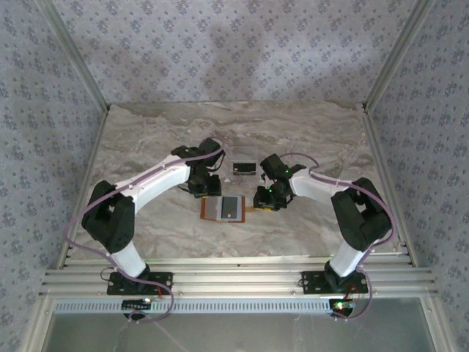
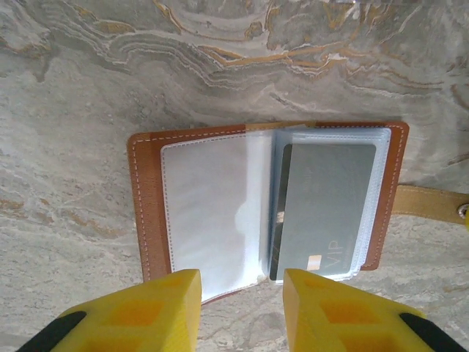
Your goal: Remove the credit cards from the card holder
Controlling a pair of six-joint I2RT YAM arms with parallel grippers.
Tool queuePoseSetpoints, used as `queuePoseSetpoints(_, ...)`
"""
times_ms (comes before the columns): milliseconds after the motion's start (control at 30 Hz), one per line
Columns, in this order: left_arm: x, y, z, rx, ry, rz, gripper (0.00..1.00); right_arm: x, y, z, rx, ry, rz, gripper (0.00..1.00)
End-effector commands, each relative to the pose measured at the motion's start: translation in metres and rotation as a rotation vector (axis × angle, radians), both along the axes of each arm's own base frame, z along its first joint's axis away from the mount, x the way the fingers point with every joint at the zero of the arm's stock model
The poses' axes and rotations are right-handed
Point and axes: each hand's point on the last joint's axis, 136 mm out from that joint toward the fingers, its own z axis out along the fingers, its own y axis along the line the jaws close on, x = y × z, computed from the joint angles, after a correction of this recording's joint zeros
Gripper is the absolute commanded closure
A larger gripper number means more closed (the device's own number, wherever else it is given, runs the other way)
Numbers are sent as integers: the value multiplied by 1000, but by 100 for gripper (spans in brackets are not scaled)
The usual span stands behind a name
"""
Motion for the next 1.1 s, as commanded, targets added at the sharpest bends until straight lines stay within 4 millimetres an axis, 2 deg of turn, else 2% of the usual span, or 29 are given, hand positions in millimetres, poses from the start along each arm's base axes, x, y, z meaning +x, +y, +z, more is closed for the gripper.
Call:
queuePoseSetpoints(0, 1, -12, 20, -81, -22, -20, 65, 5, 10, 25, 21, -44, -3, 68)
queuePoseSetpoints(67, 3, -18, 18, -109, -18, -18, 67, 6, 16, 30, 33, -52, -1, 67)
queuePoseSetpoints(167, 4, -24, 4, -124, 18, -17, 71, 7, 24, 35, 45, -58, -4, 65)
queuePoseSetpoints(367, -1, -19, -29, -113, 78, 2, 82, 8, 37, 41, 49, -63, 10, 64)
queuePoseSetpoints(500, -6, -2, -51, -29, 103, 20, 85, 10, 24, 43, -58, -90, -3, 62)
queuePoseSetpoints(700, -15, -3, -75, -33, 162, 24, 87, 14, 9, 61, -141, -156, -16, 61)
queuePoseSetpoints(767, -19, -7, -79, -55, 184, 27, 88, 22, 16, 79, -102, -200, -21, 61)
queuePoseSetpoints(833, -17, -12, -81, -80, 177, 29, 88, 20, 26, 82, -50, -190, -7, 61)
queuePoseSetpoints(1067, -20, -14, -83, -86, 187, 29, 88, 17, 66, 62, 94, -99, 19, 61)
